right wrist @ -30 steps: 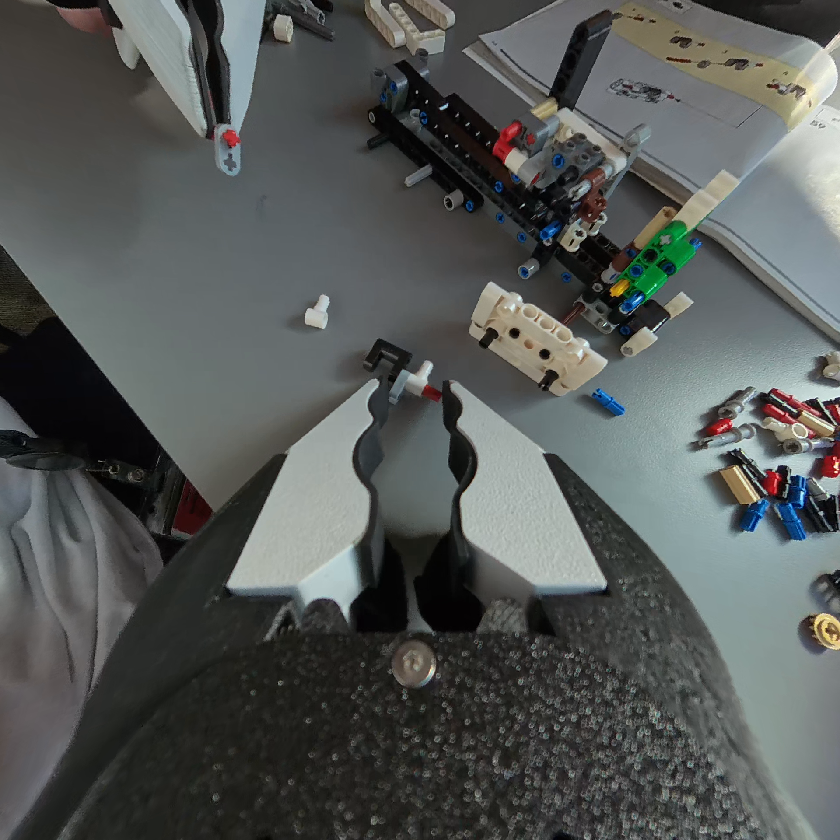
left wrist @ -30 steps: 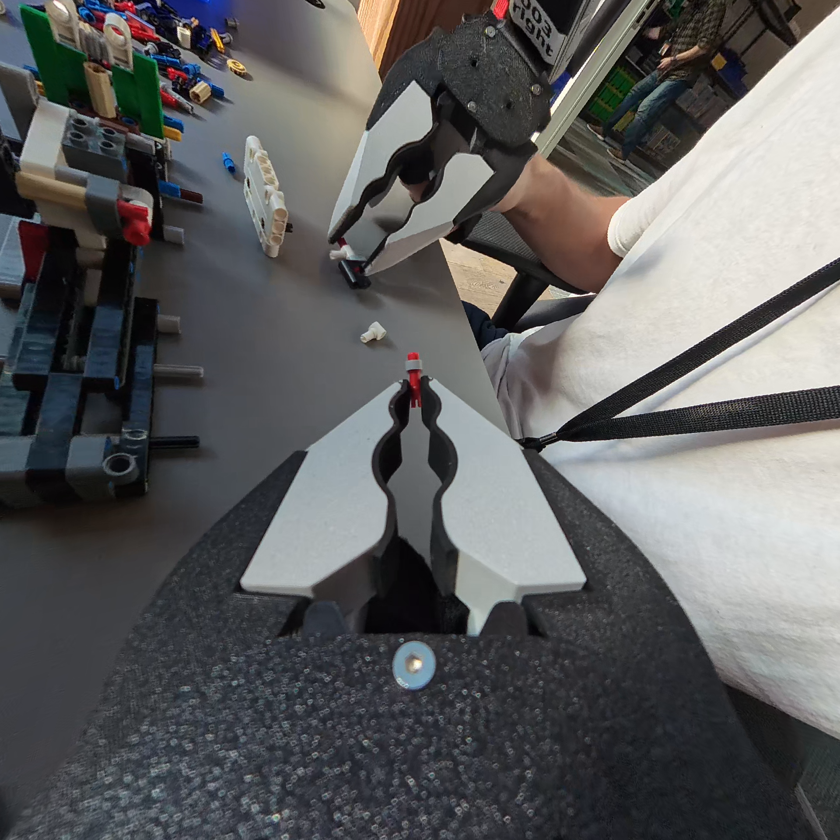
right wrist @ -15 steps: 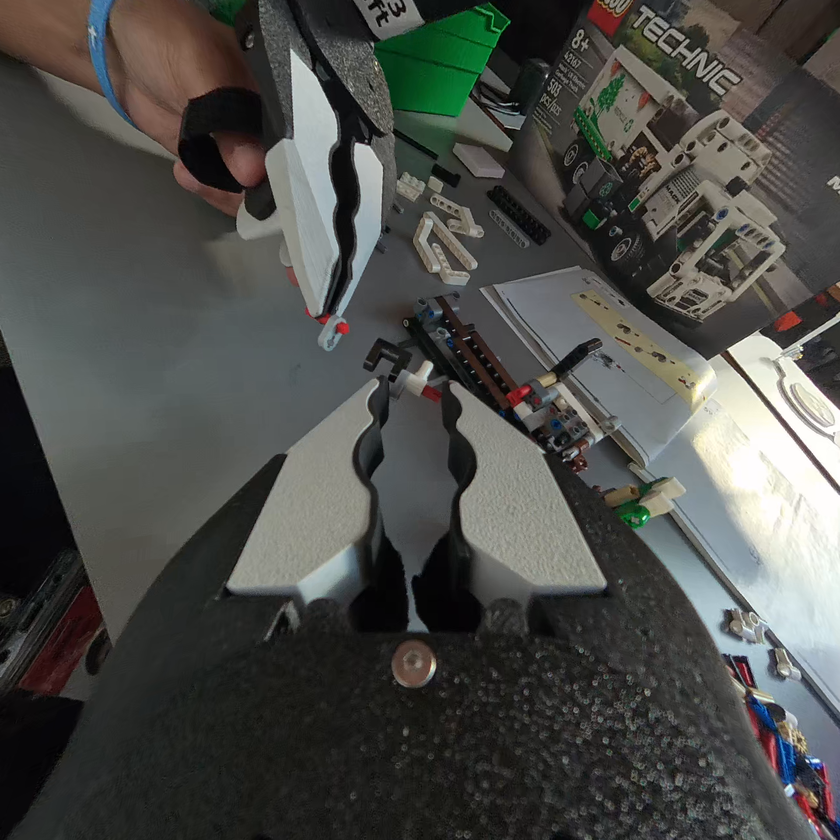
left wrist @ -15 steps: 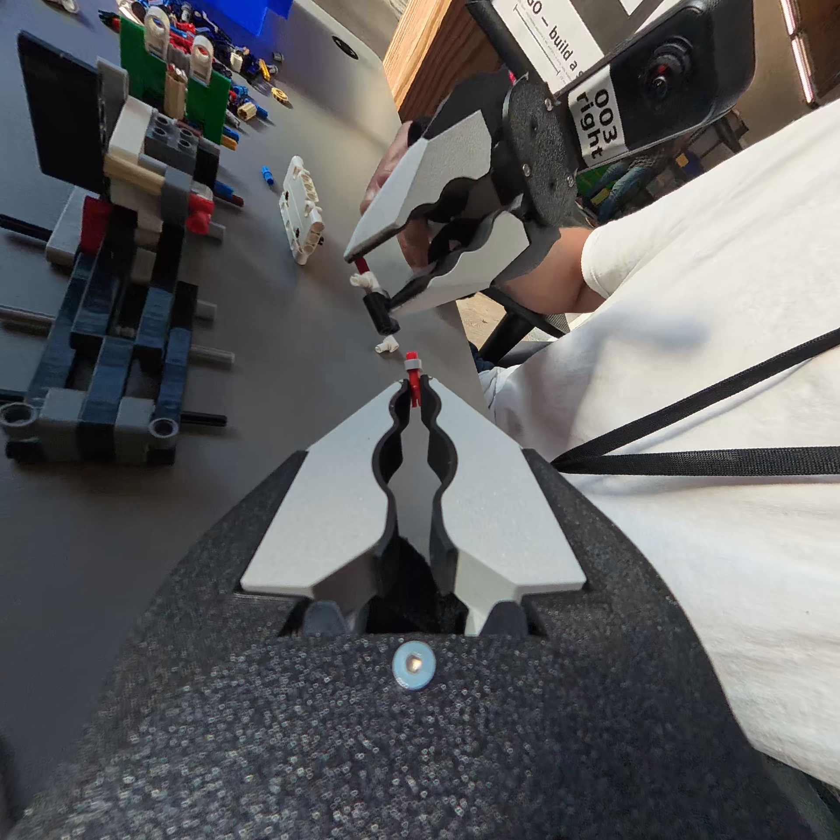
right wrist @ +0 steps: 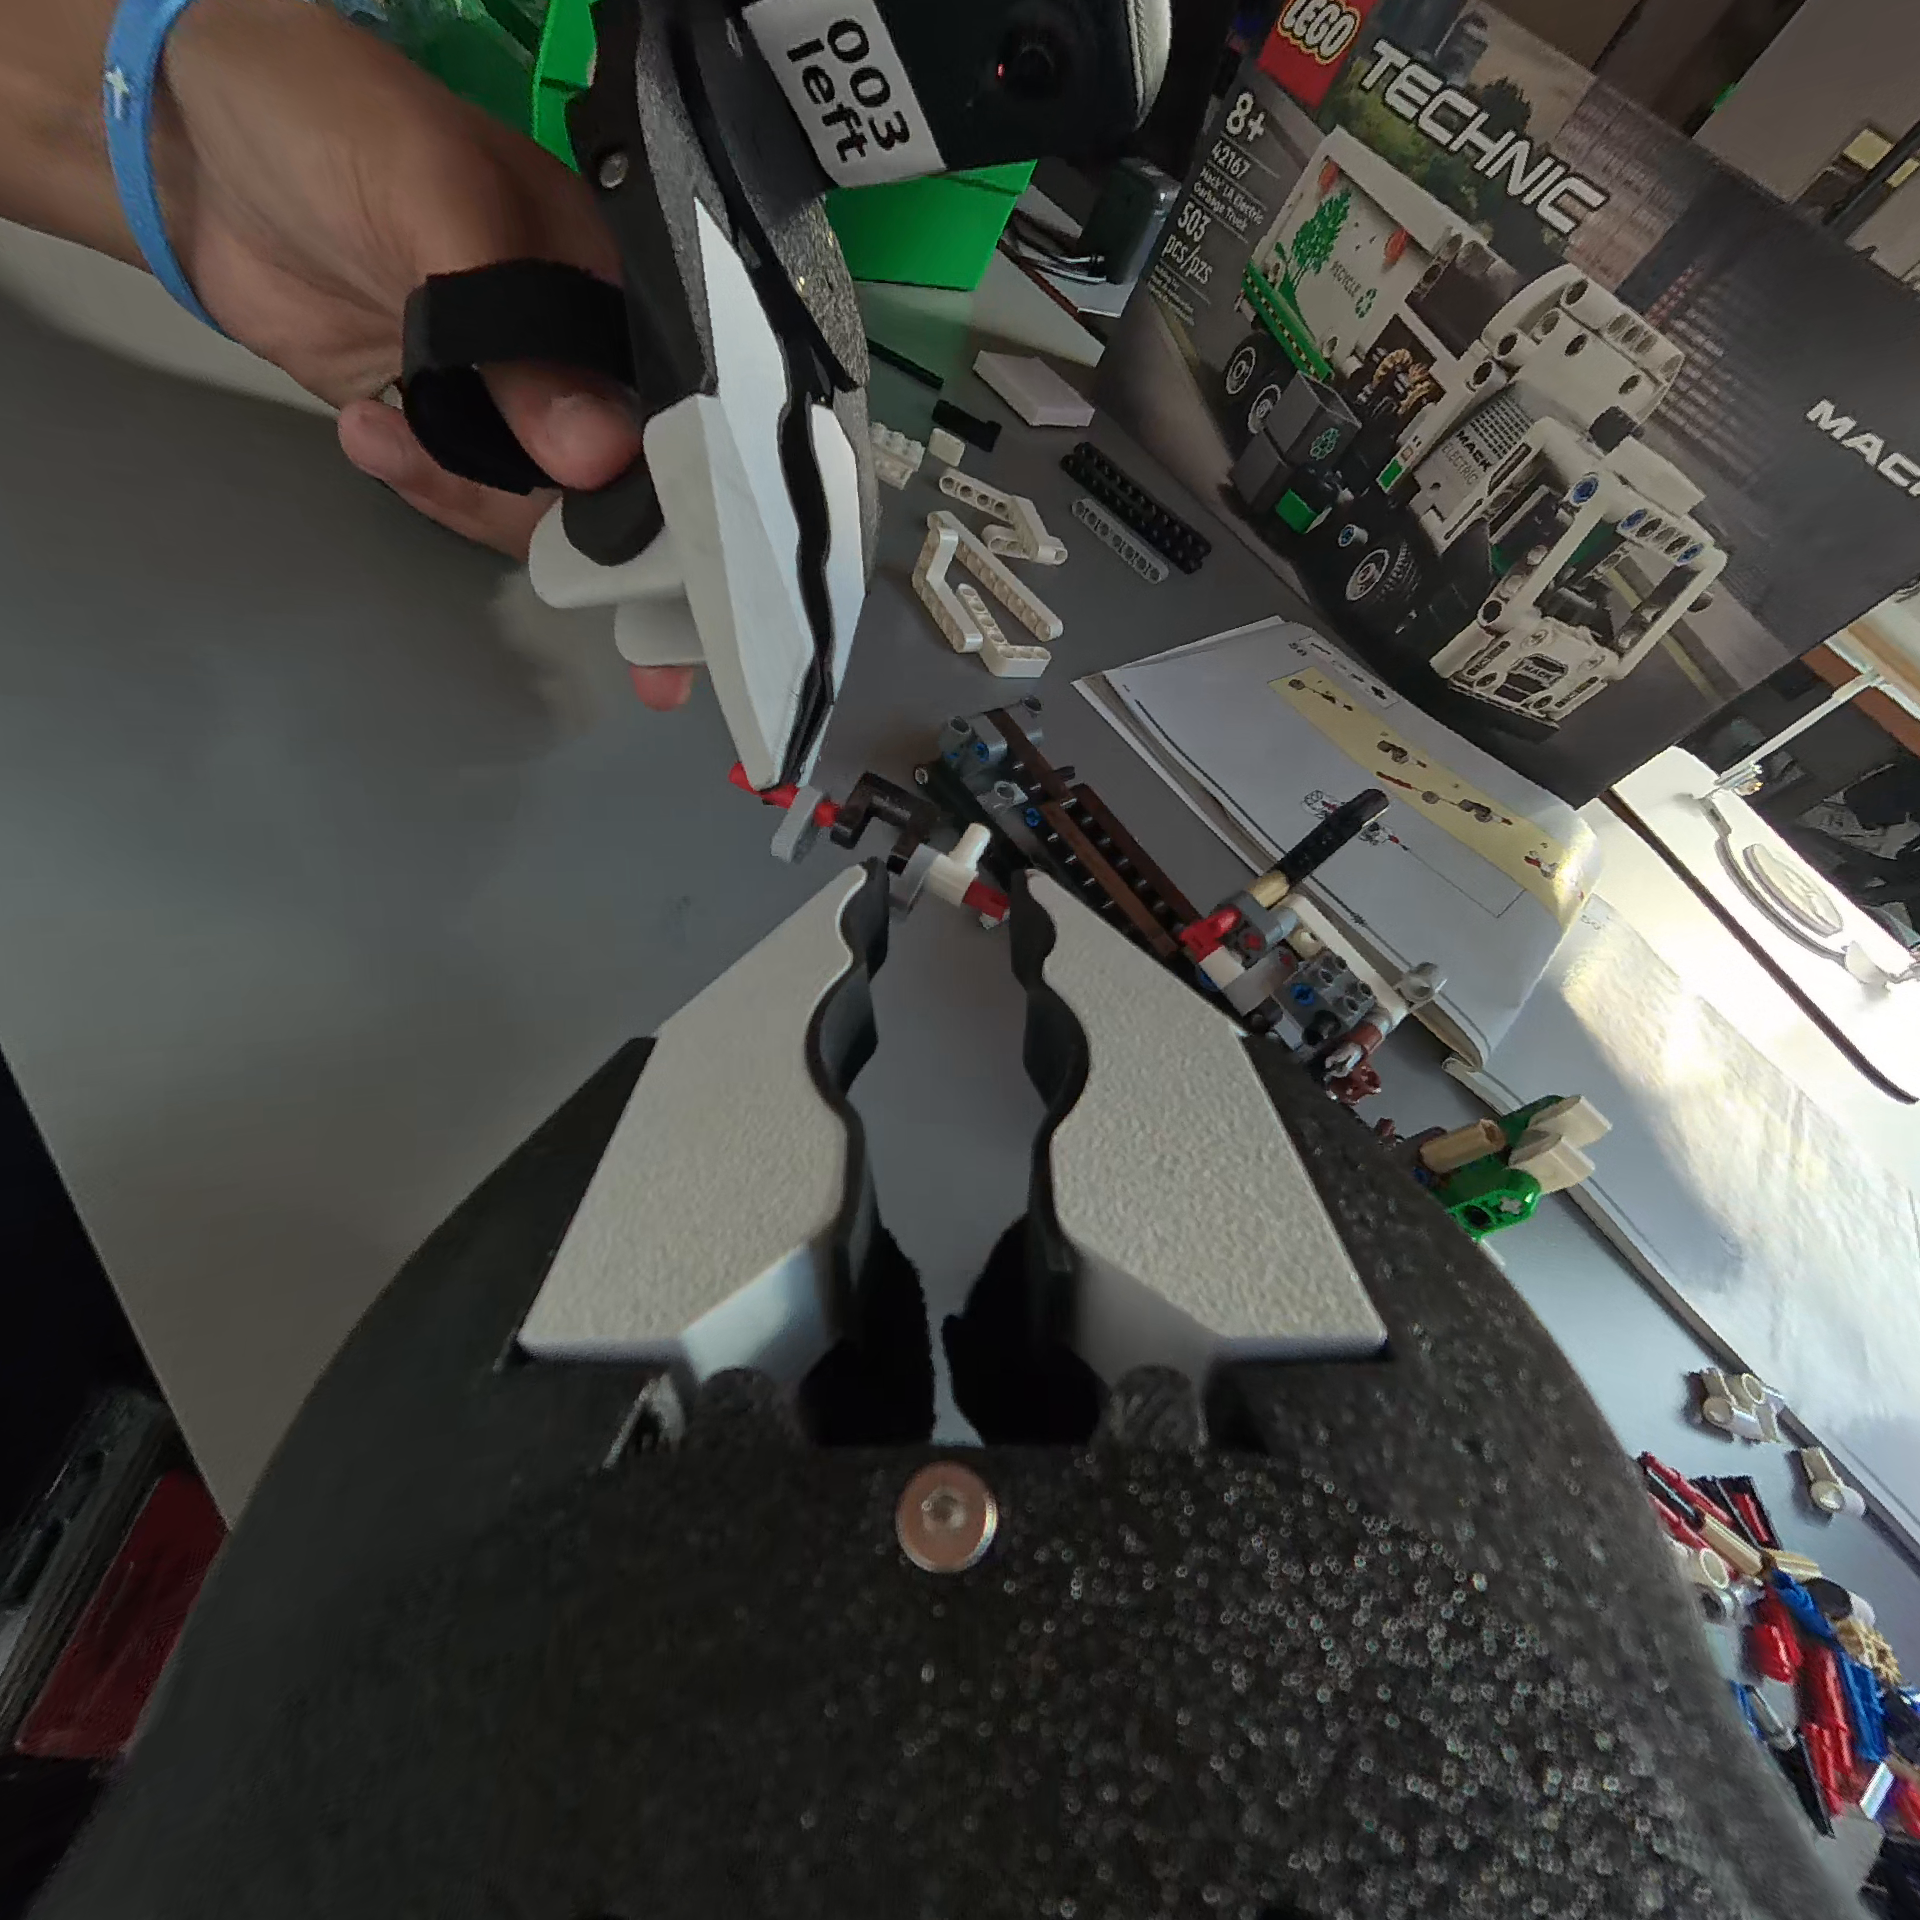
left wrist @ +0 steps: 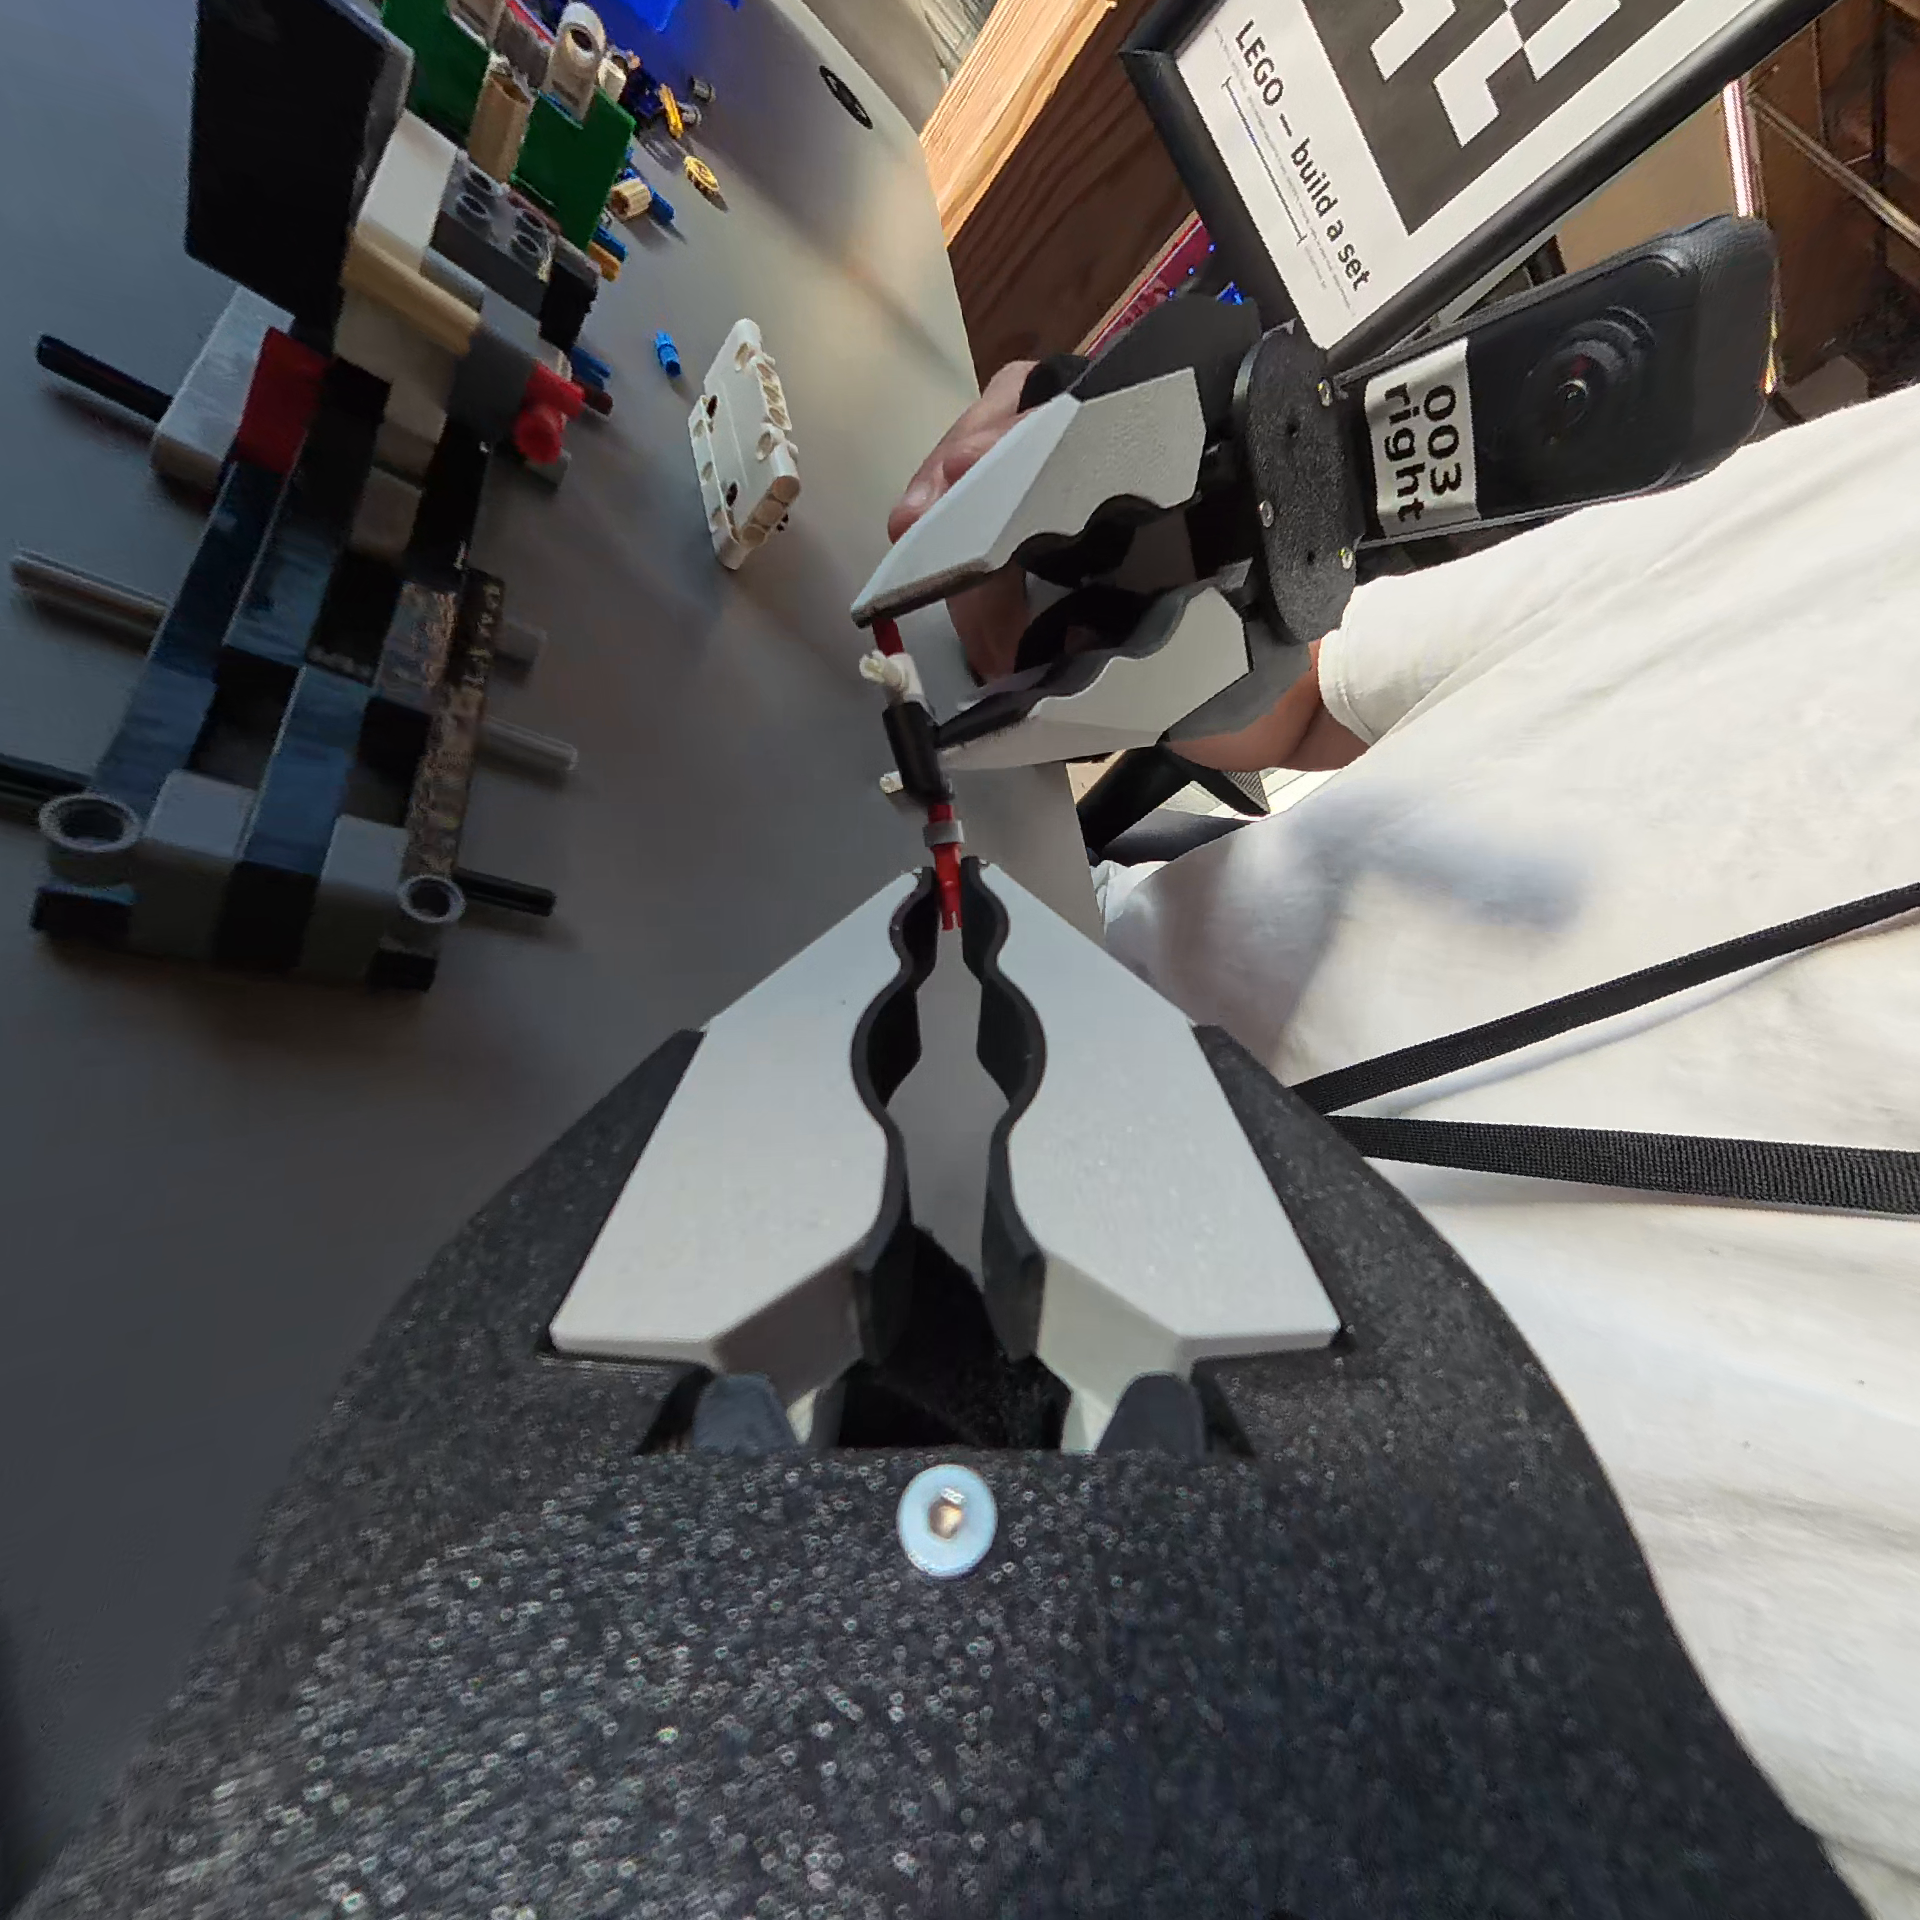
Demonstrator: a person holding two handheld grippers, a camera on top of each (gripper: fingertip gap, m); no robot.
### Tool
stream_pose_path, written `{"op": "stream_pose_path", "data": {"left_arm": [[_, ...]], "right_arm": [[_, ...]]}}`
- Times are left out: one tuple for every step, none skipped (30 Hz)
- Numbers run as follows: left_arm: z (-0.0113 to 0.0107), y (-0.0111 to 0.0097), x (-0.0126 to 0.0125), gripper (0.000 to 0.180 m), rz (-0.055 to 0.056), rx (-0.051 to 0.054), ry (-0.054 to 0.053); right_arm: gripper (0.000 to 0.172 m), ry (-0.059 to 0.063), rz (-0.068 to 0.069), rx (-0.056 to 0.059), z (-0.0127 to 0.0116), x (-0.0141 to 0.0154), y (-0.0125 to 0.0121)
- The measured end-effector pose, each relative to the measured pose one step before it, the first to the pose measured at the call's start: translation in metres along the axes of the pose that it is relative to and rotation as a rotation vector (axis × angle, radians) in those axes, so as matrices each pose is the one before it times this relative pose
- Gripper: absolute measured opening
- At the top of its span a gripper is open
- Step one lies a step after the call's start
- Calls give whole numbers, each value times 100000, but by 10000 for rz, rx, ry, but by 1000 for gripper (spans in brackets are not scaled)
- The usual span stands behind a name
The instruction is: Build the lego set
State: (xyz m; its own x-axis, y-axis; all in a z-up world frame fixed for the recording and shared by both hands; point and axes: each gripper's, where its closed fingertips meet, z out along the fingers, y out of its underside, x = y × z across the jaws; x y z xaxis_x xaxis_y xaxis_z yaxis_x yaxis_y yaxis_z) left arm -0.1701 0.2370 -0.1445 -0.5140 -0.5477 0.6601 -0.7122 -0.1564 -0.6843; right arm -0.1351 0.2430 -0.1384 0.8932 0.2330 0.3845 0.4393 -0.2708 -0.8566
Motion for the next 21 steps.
{"op": "stream_pose_path", "data": {"left_arm": [[34,31,9,1,39,-18,-27],[2,34,15,1,-35,-11,20],[-7,-4,2,1,-48,6,31],[-41,-34,23,1,-20,27,35],[2,8,10,1,-13,-7,21],[6,4,-2,1,5,3,-6],[-3,-9,7,1,3,7,-2],[-7,6,1,1,-11,-2,16],[-32,-62,-25,1,-17,43,-15],[-43,-84,-45,1,-22,65,-19],[2,14,31,1,1,-9,19],[23,44,6,1,16,-25,-7],[18,2,-11,1,5,2,-25],[33,58,24,1,-6,-41,15],[39,64,-8,1,2,-44,-8],[23,28,-8,1,3,-20,-17],[29,74,-8,1,-15,-50,5],[-23,-60,-48,1,-8,44,-43],[-48,-89,-61,1,-19,69,-37],[24,70,31,1,-8,-46,28],[46,77,8,1,20,-60,-9]], "right_arm": [[22,-17,-22,74,12,-55,-132],[22,-4,-15,-9,32,-54,-18],[22,30,-40,-16,26,-17,4],[22,37,-46,22,-3,-18,-35],[22,15,-28,15,-1,-3,-25],[22,9,34,7,-8,28,-22],[22,-14,50,-18,25,-8,8],[22,-7,34,22,3,-4,-47],[22,38,14,6,10,50,-20],[22,54,-11,-19,1,32,-2],[22,31,-46,6,-12,-25,-37],[22,54,-59,2,-16,-42,-47],[22,108,-126,-17,-5,22,-14],[22,83,-177,9,-10,-47,-32],[22,92,-158,13,-39,-38,-62],[22,111,-168,-34,-5,-8,16],[22,45,-103,-26,21,-75,22],[22,-11,-61,-54,23,-151,8],[22,129,4,-54,29,44,30],[22,20,-50,-3,7,-49,-42],[22,27,-83,-6,-11,-33,-30]]}}
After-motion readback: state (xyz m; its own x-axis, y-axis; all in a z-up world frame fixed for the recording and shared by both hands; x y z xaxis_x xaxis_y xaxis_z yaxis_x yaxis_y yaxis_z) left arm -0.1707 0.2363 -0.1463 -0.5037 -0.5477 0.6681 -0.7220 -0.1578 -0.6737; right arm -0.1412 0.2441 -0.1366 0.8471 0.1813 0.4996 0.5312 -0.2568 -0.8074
